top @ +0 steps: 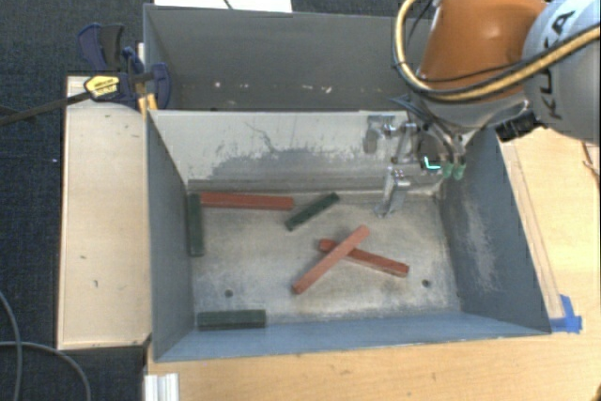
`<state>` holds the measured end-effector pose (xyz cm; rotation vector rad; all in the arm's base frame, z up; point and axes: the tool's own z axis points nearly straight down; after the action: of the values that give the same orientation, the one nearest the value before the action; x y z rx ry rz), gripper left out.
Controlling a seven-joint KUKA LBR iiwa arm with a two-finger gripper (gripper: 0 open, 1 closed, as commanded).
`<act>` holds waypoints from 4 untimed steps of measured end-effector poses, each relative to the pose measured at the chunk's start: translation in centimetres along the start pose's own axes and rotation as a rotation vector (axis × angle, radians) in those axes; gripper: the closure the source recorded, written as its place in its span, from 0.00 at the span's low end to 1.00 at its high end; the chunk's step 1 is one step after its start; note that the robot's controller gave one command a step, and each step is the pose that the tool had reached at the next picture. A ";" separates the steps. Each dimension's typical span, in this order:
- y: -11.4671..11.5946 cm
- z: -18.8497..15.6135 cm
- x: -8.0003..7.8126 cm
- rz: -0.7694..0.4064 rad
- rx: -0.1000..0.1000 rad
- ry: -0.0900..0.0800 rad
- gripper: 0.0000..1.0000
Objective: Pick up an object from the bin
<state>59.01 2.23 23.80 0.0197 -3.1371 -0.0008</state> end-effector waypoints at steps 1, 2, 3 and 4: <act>-1.3 14.8 1.6 -0.352 0.000 -0.001 0.00; -1.0 16.8 2.9 -0.395 0.001 -0.004 0.00; -1.0 16.5 2.7 -0.393 0.002 -0.009 1.00; -1.7 3.7 2.7 -0.385 0.004 -0.016 1.00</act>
Offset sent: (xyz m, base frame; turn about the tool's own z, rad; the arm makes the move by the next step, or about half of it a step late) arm -0.0153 -0.0131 -0.1460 -0.3532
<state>56.29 0.47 20.10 0.6230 -3.0909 0.0034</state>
